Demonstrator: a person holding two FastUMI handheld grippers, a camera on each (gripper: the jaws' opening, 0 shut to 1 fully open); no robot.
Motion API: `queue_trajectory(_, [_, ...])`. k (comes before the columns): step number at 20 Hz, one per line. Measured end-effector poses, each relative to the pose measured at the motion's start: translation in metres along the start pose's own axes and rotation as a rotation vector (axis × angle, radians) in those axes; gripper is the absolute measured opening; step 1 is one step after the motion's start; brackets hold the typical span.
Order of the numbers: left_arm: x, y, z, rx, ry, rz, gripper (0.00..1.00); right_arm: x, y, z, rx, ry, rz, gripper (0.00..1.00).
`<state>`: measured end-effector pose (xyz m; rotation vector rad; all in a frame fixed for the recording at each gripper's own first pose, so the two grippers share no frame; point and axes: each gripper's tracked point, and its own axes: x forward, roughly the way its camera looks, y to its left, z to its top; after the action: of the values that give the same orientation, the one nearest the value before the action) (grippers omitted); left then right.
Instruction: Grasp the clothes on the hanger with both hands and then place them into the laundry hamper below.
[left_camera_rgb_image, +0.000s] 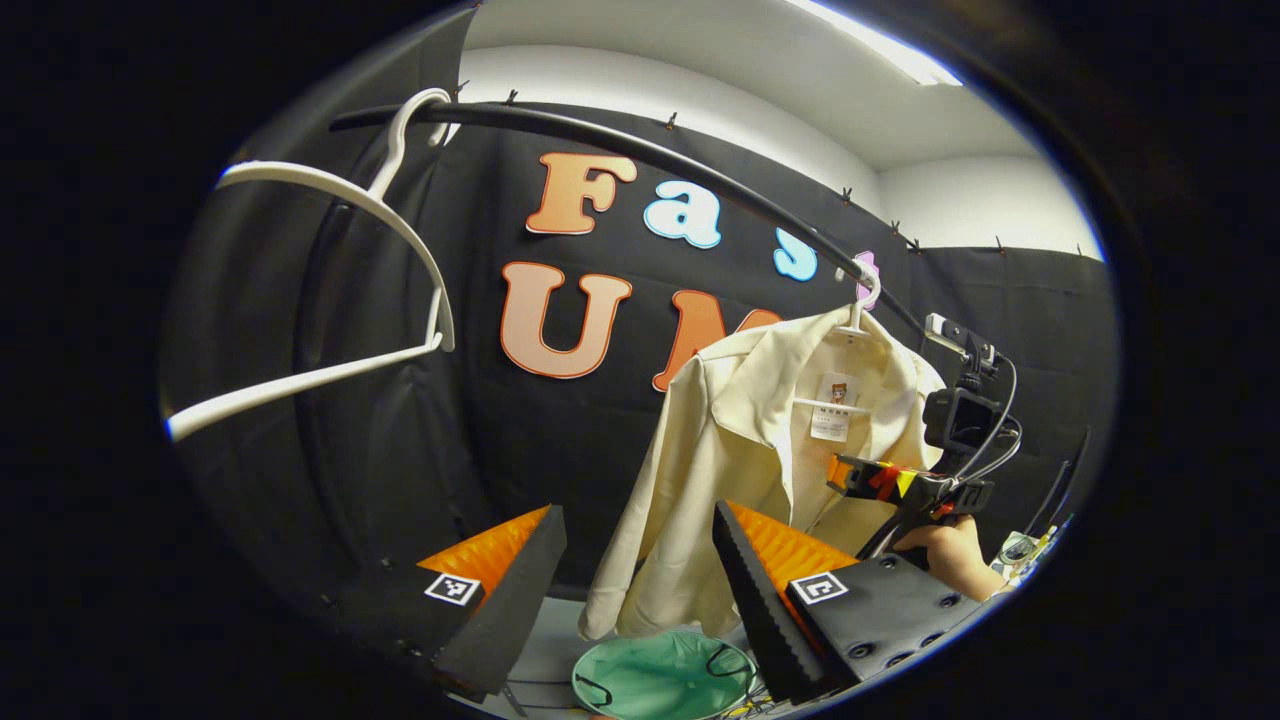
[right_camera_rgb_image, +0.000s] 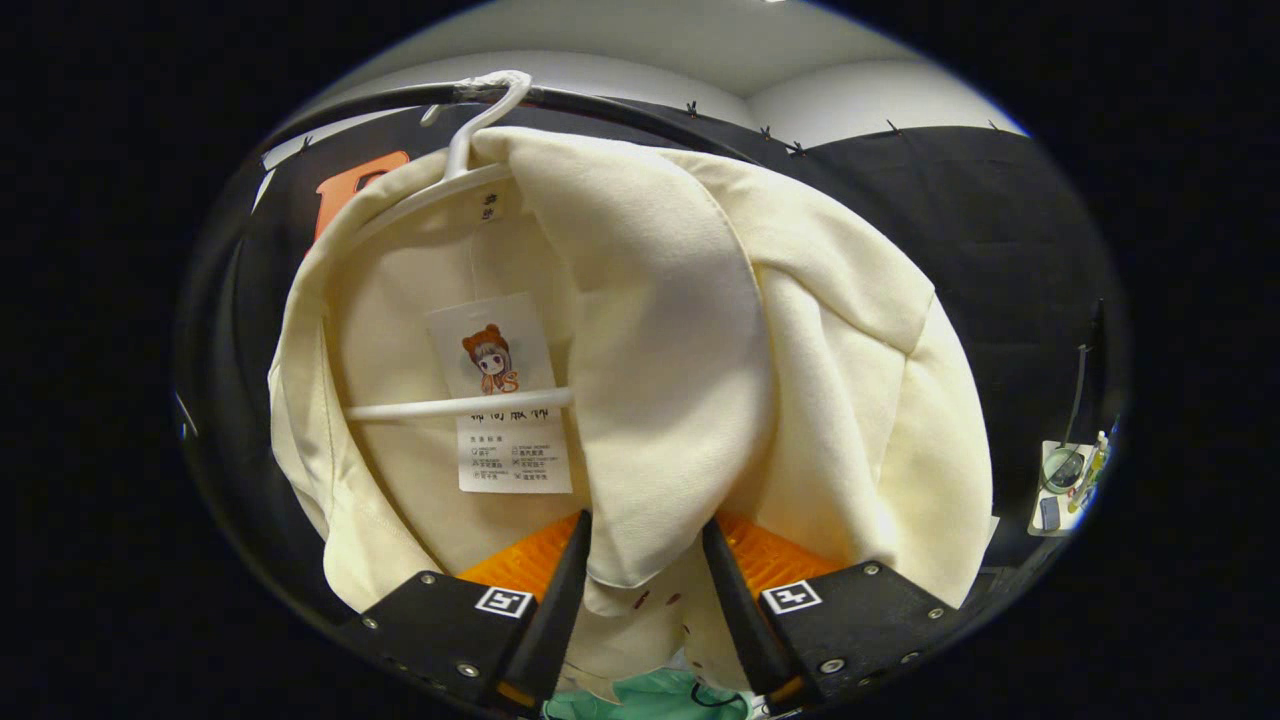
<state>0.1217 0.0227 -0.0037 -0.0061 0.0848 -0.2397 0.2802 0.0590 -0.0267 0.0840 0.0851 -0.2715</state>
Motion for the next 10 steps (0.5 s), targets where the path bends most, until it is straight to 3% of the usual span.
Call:
queue_trajectory(3, [0.007, -0.006, -0.009, -0.010, 0.017, -0.015, 0.97, -0.008, -0.002, -0.004, -0.009, 0.011, 0.045, 0.41])
queue_trajectory(4, [0.012, -0.012, -0.009, -0.010, 0.021, -0.020, 0.97, -0.013, -0.005, -0.005, -0.012, 0.017, 0.050, 0.36])
queue_trajectory(5, [0.017, -0.016, -0.010, -0.009, 0.023, -0.024, 0.97, -0.019, -0.008, -0.006, -0.012, 0.024, 0.058, 0.24])
queue_trajectory(7, [0.026, -0.026, -0.008, -0.013, 0.017, -0.039, 0.97, -0.034, -0.011, -0.006, 0.000, 0.029, 0.085, 0.15])
queue_trajectory(10, [0.039, -0.042, -0.008, -0.016, 0.009, -0.059, 0.97, -0.054, -0.018, -0.002, -0.009, 0.019, 0.108, 0.11])
